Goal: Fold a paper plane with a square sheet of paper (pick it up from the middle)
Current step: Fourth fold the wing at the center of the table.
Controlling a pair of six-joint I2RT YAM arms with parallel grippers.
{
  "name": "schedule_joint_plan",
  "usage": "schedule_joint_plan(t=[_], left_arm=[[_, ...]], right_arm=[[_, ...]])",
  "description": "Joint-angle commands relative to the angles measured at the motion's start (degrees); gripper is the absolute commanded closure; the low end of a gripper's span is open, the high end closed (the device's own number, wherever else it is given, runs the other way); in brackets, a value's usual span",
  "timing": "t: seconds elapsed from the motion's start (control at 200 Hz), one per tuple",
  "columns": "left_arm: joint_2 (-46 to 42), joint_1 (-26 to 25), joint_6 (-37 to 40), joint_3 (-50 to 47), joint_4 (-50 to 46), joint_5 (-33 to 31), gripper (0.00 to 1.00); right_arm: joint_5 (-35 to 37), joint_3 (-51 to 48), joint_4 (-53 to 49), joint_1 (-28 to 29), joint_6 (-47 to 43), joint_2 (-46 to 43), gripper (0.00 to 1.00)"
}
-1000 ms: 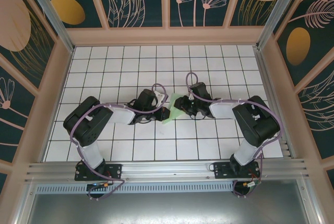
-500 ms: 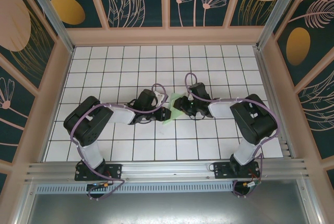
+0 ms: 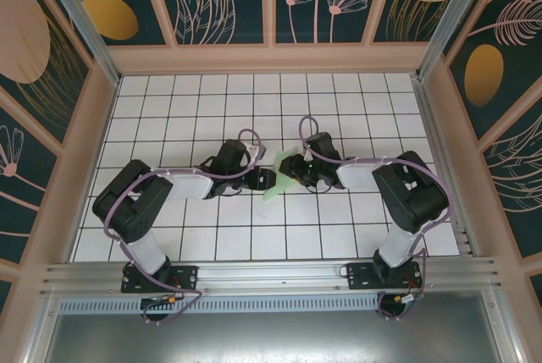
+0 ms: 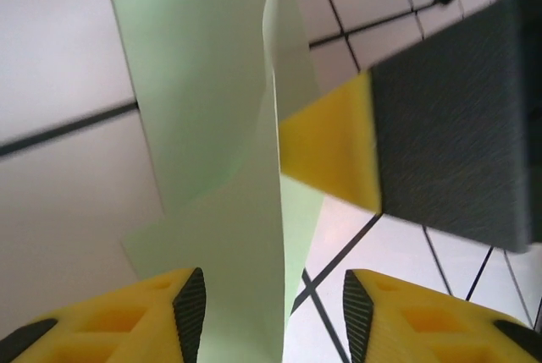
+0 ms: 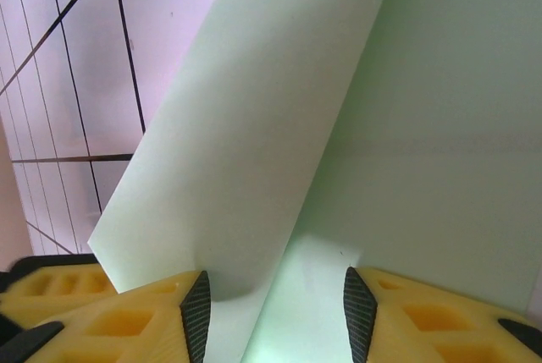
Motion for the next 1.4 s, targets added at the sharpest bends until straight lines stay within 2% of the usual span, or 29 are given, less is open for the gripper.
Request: schedule_joint_plan(t=[0.0,0.205,0.62,0.901,1.121,1.281,1.301,1.391], left_arm=[[-3.0,1.0,-2.3,-0.1,-0.4,-1.5,0.49],[0.2,1.1,-3.4,0.5,0.4,2.6,0.50],[7.2,0.6,-4.9,3.4,1.5,7.5,0.67],[9.4,0.3,-3.4,5.0,1.2,7.3,0.78],[9.0,0.3,-1.5,4.8,1.1,6.8,0.87],[8.7,0.4,-0.9,4.4,1.5,6.7,0.90],[8.6,0.3,-0.9,4.3,1.8,6.8,0.90],[8.3,0.3,-0.7,3.9,2.3,6.8,0.91]], right_arm=[[3.4,0.0,-4.8,-0.3,-1.1,3.6,0.50],[3.2,0.5,-5.3,-0.2,-1.3,4.1,0.50],[2.0,1.1,-5.2,-0.2,-2.3,4.5,0.47],[1.3,1.3,-5.4,-0.2,-3.4,4.0,0.44],[1.0,2.7,-6.9,-0.2,-7.5,2.0,0.44],[0.3,3.3,-7.7,-0.2,-10.7,-0.8,0.44],[0.2,3.3,-7.7,-1.8,-11.0,-1.2,0.44],[-0.2,2.6,-7.2,-2.6,-11.8,-3.3,0.44]])
